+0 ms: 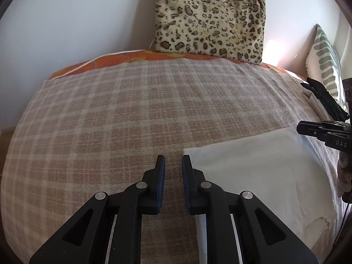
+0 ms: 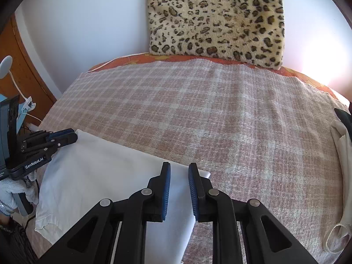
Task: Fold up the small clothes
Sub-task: 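Lower both tools to the edge of the folded white T-shirt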
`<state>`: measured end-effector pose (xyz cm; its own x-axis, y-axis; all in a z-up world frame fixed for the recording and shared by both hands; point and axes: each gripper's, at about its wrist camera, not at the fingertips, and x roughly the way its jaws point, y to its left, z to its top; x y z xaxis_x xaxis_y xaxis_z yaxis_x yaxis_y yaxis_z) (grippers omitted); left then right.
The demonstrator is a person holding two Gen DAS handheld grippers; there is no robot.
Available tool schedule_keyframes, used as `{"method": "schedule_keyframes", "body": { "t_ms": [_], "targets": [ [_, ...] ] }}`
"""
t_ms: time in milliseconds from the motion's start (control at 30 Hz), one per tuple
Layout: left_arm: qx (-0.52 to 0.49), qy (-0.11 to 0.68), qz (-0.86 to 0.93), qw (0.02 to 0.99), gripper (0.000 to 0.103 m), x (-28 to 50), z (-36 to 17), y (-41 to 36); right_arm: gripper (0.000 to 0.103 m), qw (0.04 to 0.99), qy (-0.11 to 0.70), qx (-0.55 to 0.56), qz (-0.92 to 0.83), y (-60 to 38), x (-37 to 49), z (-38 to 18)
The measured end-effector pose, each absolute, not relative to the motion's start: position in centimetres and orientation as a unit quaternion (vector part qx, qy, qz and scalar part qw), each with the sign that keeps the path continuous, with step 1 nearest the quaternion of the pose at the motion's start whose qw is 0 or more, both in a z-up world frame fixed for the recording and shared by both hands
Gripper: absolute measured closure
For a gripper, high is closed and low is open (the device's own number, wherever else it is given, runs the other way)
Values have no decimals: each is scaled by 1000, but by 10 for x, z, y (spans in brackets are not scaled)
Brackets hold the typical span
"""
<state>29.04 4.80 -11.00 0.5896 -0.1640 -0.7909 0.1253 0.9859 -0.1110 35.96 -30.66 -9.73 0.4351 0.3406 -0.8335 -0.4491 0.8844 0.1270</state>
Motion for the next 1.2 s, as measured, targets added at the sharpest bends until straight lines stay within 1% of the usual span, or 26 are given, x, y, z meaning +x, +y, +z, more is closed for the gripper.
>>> {"method": "schedule_keyframes", "body": {
  "t_ms": [67, 133, 200, 233, 267, 300, 333, 533, 700, 733, 833, 867, 1000, 1067, 1200],
  "targets": [
    [-40, 440, -74, 894, 89, 283, -103, 65, 82, 848, 477, -34, 231, -322, 359, -92],
    [-52, 432, -65, 898, 89, 271, -95, 79, 81, 848, 474, -16, 236, -334, 356, -86],
    [-90, 431, -75, 895, 88, 259, -90, 93, 71, 847, 471, 0, 246, -345, 351, -83],
    [-112, 432, -82, 891, 80, 252, -88, 100, 65, 846, 471, 8, 252, -350, 348, -82],
    [-134, 432, -86, 888, 68, 244, -87, 105, 64, 843, 472, 14, 257, -354, 345, -82],
    [-158, 431, -95, 883, 64, 235, -86, 109, 64, 840, 475, 21, 263, -358, 343, -84],
    [-178, 433, -108, 877, 63, 227, -85, 113, 64, 834, 480, 28, 271, -360, 343, -87],
    [-286, 458, -156, 827, 62, 191, -94, 120, 62, 804, 504, 72, 309, -377, 335, -104],
    [-360, 489, -171, 776, 62, 167, -114, 114, 61, 775, 522, 148, 325, -389, 342, -115],
    [-368, 495, -173, 768, 62, 164, -117, 112, 59, 769, 524, 162, 328, -390, 344, -116],
    [-376, 512, -172, 753, 62, 158, -123, 106, 44, 758, 529, 184, 335, -388, 347, -120],
    [-379, 514, -170, 751, 62, 156, -124, 105, 42, 756, 528, 187, 338, -387, 347, -121],
    [-388, 515, -179, 742, 61, 149, -131, 99, 42, 749, 528, 198, 348, -383, 348, -123],
    [-387, 511, -183, 745, 57, 147, -129, 98, 42, 745, 527, 208, 352, -382, 349, -125],
    [-405, 504, -185, 740, 57, 146, -132, 99, 43, 739, 526, 220, 358, -379, 353, -128]
  ]
}}
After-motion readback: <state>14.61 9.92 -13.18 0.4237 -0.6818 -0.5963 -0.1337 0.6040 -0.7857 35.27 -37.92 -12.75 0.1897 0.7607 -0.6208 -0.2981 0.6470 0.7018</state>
